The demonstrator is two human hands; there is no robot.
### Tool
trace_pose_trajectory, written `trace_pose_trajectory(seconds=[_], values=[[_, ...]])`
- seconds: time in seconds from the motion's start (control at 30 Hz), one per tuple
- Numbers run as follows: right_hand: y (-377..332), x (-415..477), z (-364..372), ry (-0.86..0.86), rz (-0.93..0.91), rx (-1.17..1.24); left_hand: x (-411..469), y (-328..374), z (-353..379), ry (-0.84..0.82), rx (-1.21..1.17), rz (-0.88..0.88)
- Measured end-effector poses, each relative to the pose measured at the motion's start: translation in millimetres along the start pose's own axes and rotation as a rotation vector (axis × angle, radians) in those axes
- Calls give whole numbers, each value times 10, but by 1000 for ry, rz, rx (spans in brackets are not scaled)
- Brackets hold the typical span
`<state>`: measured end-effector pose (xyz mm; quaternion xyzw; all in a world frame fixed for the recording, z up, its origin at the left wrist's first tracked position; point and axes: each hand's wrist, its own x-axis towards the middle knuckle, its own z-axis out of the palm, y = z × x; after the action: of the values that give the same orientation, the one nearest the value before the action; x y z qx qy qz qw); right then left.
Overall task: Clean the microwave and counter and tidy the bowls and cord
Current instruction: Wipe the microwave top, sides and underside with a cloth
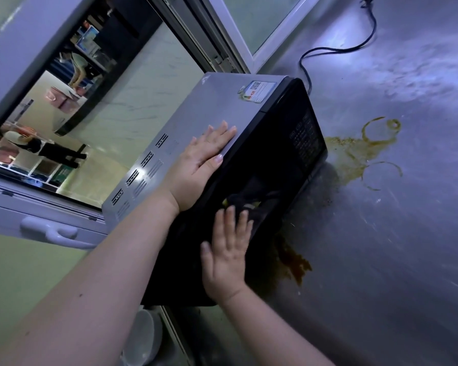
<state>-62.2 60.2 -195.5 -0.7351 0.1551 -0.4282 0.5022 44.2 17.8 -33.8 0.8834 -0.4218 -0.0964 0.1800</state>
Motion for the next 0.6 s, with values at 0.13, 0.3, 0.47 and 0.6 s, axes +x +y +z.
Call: trace_pose_trajectory(seconds=[0.13, 0.3, 0.47, 0.6], values=[[326, 933, -304, 129, 160, 77, 14, 1, -3, -3, 21, 7], [440, 1509, -480, 214, 331, 104, 2, 2, -9, 3, 60, 22], [42, 732, -205, 130, 302, 111, 17, 7, -13, -26, 157, 62], [-343, -345, 93, -34, 250, 118, 33, 81, -49, -67, 220, 130]])
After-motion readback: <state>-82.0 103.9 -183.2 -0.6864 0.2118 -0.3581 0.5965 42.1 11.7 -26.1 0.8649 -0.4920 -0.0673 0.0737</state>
